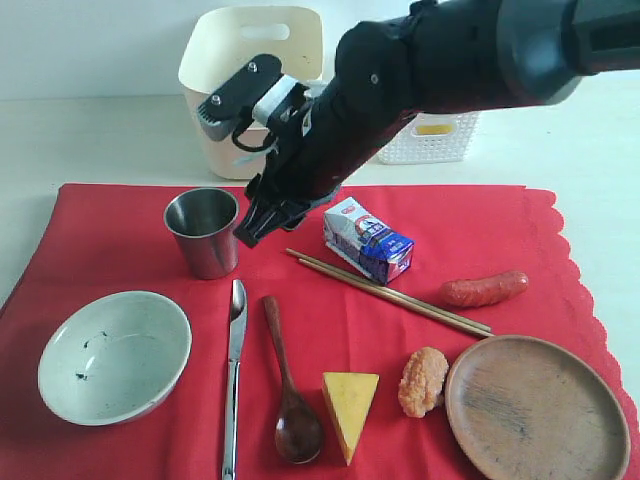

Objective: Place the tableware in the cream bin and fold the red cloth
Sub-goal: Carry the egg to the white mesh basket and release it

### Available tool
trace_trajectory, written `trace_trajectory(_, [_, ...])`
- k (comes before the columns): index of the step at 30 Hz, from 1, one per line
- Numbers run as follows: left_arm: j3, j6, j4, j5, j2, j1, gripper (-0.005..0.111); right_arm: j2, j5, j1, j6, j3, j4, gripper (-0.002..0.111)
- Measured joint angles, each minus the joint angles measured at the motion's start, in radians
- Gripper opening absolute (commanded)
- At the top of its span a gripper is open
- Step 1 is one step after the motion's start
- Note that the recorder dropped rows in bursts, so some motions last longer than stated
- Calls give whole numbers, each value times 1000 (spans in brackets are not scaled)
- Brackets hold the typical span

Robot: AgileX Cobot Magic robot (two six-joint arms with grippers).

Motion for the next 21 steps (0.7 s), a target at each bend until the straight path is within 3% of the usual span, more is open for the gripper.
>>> trace_trajectory(10, [0,0,0,0,0,0,2,-98,1,-36,10,2,-26,19])
trace_trajectory(21, [0,0,0,0,0,0,2,-98,-10,-223,63,2,-22,19])
